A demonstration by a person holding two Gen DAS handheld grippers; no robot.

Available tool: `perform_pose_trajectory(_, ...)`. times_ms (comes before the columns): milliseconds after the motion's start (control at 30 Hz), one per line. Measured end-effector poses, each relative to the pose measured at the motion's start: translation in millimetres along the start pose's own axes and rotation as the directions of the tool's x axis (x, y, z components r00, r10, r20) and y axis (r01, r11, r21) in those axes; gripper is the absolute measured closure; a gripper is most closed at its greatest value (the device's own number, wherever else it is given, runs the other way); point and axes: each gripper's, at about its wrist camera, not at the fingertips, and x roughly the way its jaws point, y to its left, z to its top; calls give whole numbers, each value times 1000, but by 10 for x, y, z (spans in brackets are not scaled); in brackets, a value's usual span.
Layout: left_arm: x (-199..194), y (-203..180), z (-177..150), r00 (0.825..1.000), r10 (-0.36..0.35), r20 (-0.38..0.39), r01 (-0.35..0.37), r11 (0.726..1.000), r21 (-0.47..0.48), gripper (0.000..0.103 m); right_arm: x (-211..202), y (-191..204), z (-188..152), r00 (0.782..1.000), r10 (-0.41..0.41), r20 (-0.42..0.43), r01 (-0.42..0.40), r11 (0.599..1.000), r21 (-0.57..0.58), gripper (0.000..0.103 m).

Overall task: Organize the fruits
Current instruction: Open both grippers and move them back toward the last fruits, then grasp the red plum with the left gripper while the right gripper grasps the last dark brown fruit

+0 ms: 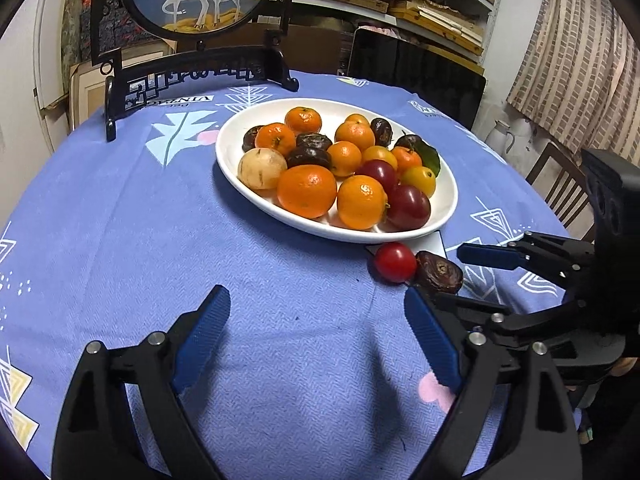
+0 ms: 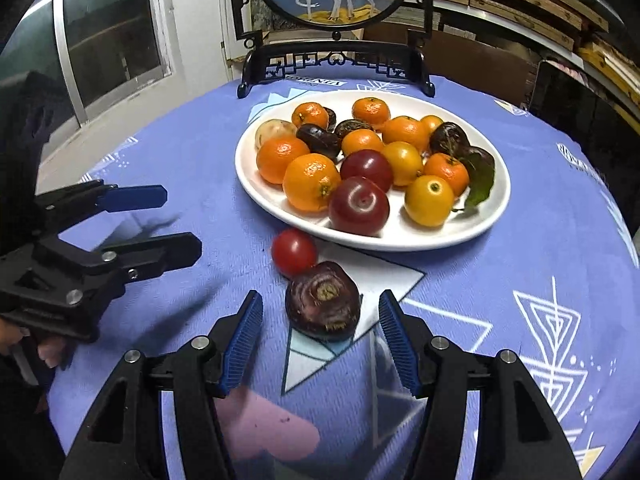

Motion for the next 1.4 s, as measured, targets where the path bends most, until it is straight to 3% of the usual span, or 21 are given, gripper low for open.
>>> perform_pose_trajectory(100,3,1,3,1000,-3,-1,3,1000,-1,17,64,20,22,1000,-10,-21,10,1000,-8,45)
perform_pose_trajectory(133,0,2,0,1000,-2,0,2,1000,0,17,90,23,23,999,-12,-33,12,1000,-9,57)
perform_pose_trajectory(167,0,3,0,1000,-3,-1,3,1000,0,17,124,26,21,999,-14,-52,14,1000,-12,62)
perform_pose_trajectory(300,-4,4,-5,1000,-2,0,2,1000,-5,17,99,-21,6,999,-5,-46,6,1000,14,62)
perform_pose_trajectory(433,22,-42,-8,1000,11,-12,-11,1000,15,17,-58,-239,-57,999,46,16,-47,994,96,62)
perform_pose_trajectory(600,101,-383,-4,999,1,-51,5,993,115,17,-252,-755,-225,994,62,88,-82,968,237,62)
perform_pose_trajectory(667,172,-579,23,998,29,-55,-20,986,168,17,-313,-921,-290,993,52,104,-79,957,280,62)
perform_pose_trajectory(700,205,-647,42,998,42,-53,-32,983,183,18,-341,-981,-316,993,48,110,-78,954,289,62)
perform_pose_trajectory(833,486,-821,176,991,58,-122,-35,982,185,49,-442,-1119,-406,988,53,143,-95,947,308,62)
perform_pose_trajectory(933,660,-800,209,984,74,-163,-48,986,160,57,-472,-1204,-439,984,72,162,-123,935,332,62)
perform_pose_trajectory(1000,631,-743,244,987,71,-143,-52,990,129,71,-476,-1231,-462,982,87,170,-142,929,342,62)
perform_pose_trajectory(1233,421,-651,177,994,-6,-112,16,996,89,73,-507,-1173,-457,980,89,178,-142,938,315,62)
perform_pose_trajectory(1400,-6,-650,85,996,-63,-55,68,993,96,73,-600,-972,-461,984,89,154,-128,956,263,62)
